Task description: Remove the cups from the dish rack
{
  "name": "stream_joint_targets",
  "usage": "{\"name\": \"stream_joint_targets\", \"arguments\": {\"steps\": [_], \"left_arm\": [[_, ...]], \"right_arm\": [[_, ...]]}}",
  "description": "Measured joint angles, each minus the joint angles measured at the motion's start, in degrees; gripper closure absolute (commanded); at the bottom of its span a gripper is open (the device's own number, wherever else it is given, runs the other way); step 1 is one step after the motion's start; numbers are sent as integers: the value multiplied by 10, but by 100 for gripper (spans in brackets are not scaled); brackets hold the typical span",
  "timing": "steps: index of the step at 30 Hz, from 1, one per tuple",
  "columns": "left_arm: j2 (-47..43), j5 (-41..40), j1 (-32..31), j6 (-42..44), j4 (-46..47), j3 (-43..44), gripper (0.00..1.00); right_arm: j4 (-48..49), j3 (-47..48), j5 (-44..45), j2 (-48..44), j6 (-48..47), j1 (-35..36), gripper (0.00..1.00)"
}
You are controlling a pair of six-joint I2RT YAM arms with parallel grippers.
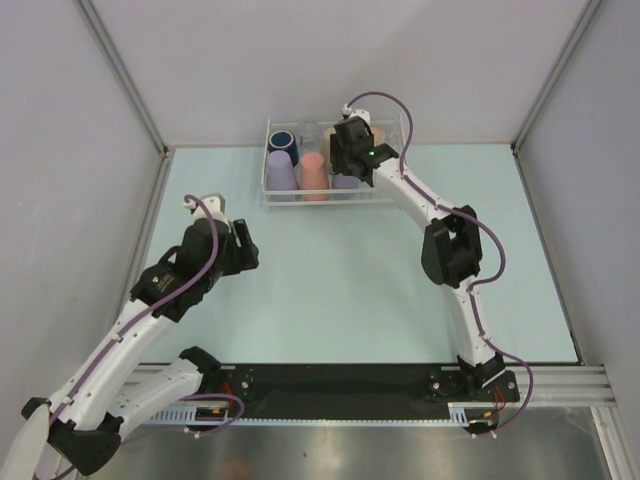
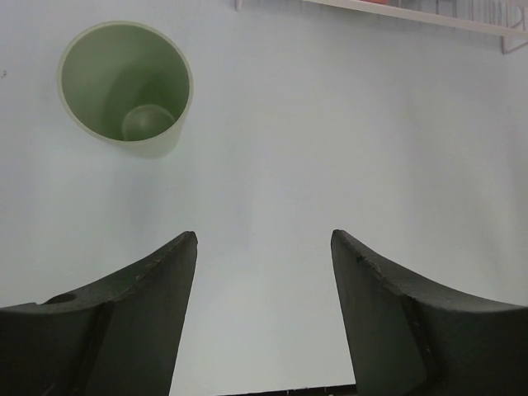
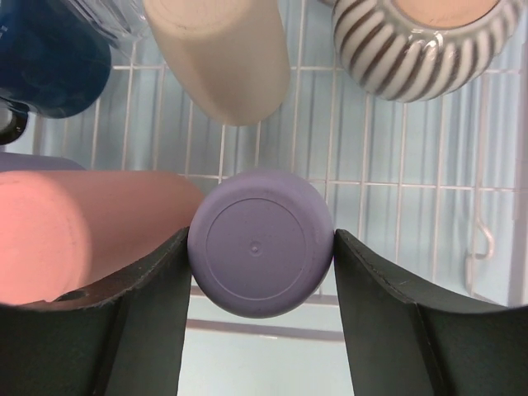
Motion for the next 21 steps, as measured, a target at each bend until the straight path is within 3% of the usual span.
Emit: {"name": "stream_joint_targets", "arguments": {"steps": [10, 15, 21], "left_arm": [[20, 27, 0, -24, 47, -11, 28], [20, 63, 0, -57, 98, -40, 28], [-9, 130, 0, -119, 219, -111, 28]], "right_arm": [[-9, -32, -11, -142, 5, -9, 100], [68, -199, -94, -294, 56, -44, 100], [183, -418, -260, -442, 157, -128, 100]]}}
